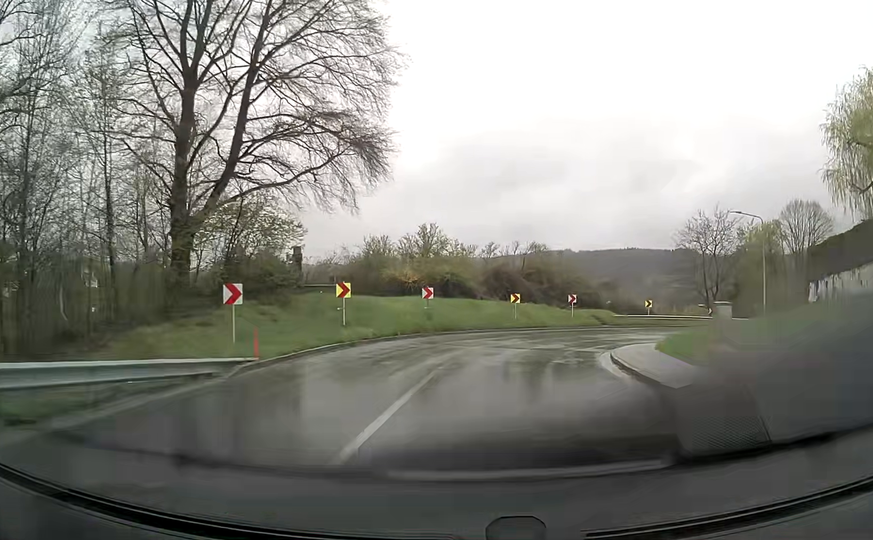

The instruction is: Follow the waypoints while adhering to traffic rules and regulations

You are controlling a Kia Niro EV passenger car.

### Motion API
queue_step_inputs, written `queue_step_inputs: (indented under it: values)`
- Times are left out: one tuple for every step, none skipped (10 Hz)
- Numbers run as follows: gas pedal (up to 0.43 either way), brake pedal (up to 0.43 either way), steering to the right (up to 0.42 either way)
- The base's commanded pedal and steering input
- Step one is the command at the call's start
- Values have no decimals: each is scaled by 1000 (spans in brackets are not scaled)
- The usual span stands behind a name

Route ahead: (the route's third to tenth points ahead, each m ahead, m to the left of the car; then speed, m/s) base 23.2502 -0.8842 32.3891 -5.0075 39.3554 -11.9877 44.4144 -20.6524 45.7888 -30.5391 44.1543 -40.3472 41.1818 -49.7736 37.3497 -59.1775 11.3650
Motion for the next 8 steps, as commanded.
queue_step_inputs:
  values:
    - [0, 91, 31]
    - [0, 91, 34]
    - [0, 91, 35]
    - [0, 91, 38]
    - [0, 91, 42]
    - [0, 91, 48]
    - [0, 98, 55]
    - [0, 91, 62]
